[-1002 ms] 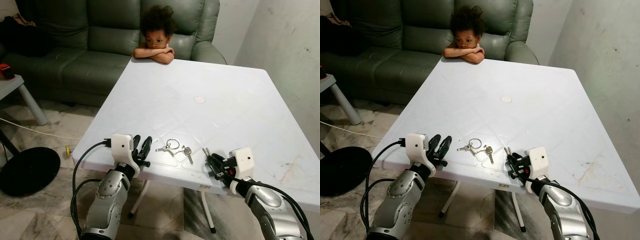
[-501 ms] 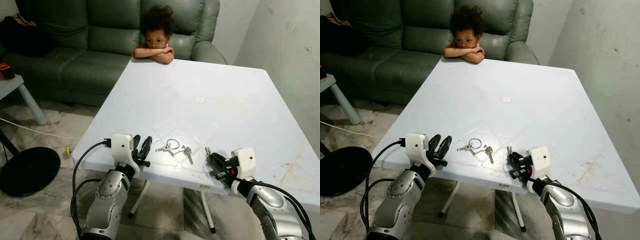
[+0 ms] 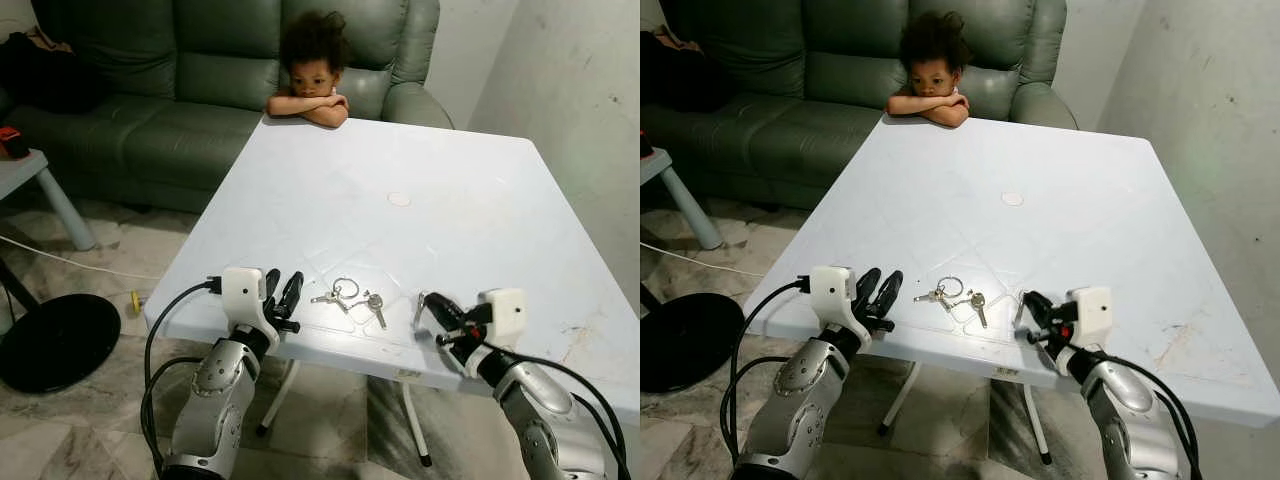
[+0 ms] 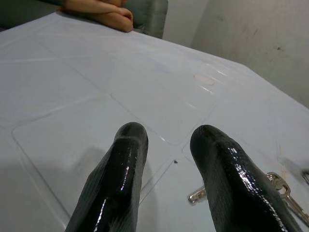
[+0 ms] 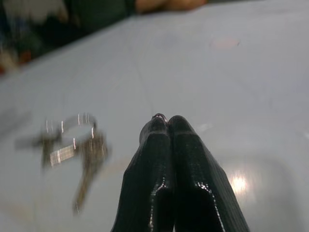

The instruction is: Hang keys on a hook

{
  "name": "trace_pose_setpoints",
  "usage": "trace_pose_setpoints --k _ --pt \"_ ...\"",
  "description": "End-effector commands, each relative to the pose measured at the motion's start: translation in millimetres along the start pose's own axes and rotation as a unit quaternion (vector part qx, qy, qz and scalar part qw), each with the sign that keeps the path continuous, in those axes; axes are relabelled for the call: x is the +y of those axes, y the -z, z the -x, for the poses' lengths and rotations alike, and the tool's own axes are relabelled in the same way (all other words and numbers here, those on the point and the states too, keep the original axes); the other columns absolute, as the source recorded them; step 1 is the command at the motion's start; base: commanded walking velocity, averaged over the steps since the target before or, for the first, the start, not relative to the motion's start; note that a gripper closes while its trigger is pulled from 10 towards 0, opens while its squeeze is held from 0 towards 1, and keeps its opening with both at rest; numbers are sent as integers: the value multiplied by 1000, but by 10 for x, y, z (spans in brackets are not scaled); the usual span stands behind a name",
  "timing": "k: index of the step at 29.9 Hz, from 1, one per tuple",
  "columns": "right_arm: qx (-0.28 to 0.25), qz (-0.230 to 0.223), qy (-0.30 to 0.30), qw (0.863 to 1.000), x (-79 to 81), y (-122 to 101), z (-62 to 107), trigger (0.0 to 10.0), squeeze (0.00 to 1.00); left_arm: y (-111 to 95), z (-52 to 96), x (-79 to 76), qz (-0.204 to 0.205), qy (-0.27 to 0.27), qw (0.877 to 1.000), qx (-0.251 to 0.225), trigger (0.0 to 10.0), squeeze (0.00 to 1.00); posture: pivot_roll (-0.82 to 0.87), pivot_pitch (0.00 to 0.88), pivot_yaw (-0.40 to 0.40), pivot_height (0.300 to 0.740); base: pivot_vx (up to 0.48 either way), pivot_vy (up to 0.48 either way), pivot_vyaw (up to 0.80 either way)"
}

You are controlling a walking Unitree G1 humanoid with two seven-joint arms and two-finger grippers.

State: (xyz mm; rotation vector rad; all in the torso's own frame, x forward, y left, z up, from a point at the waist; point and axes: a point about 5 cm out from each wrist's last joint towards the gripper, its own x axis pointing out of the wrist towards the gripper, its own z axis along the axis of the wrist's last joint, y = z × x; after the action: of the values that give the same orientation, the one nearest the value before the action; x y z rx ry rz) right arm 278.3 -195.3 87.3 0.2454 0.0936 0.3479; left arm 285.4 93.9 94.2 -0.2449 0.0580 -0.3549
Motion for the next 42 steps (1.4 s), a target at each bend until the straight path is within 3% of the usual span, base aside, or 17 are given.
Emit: trace_pose_setpoints --k 1,6,9,10,13,15,23,28,32,37,42 --pt "-45 -23 11 999 -9 -190 -46 0 0 -57 -53 -58 6 2 1000 -11 10000 0 94 0 -69 740 0 0 0" --pt "-87 -59 27 994 -5 -323 -91 0 0 -104 -92 -34 6 -1 1000 -16 10000 0 93 0 -68 740 0 0 0" --pt "-96 -56 49 993 -1 -384 -121 0 0 -154 -116 -16 2 -2 1000 -23 10000 0 93 0 -68 740 0 0 0" --pt "-117 -50 59 990 10 -446 -131 10000 0 -202 -135 6 1 -5 1000 -30 10000 0 93 0 -67 740 0 0 0" --pt "-171 -34 81 981 40 -596 -134 10000 0 -332 -173 59 -5 -10 999 -52 10000 0 93 0 -67 740 0 0 0" --pt "-187 30 101 977 99 -664 -105 10000 0 -448 -178 124 -10 -17 997 -72 10000 0 93 0 -66 740 0 0 0" --pt "-175 121 104 972 312 -591 37 10000 0 -623 -33 236 -24 -9 993 -118 10000 0 83 0 -59 740 0 0 0" --pt "-162 126 108 973 414 -473 137 10000 0 -663 79 358 -25 -19 992 -126 10000 0 73 0 -52 740 0 0 0" --pt "-123 124 138 975 343 -357 156 10000 0 -663 102 419 -23 -29 992 -124 10000 0 74 0 -50 740 0 0 0" --pt "-105 132 159 973 266 -357 83 10000 0 -720 6 442 -25 -38 991 -124 10000 0 80 0 -47 740 0 0 -294" --pt "-102 140 147 974 309 -377 38 10000 0 -782 -68 485 -16 -53 990 -131 10000 0 79 0 -43 740 0 0 -750"
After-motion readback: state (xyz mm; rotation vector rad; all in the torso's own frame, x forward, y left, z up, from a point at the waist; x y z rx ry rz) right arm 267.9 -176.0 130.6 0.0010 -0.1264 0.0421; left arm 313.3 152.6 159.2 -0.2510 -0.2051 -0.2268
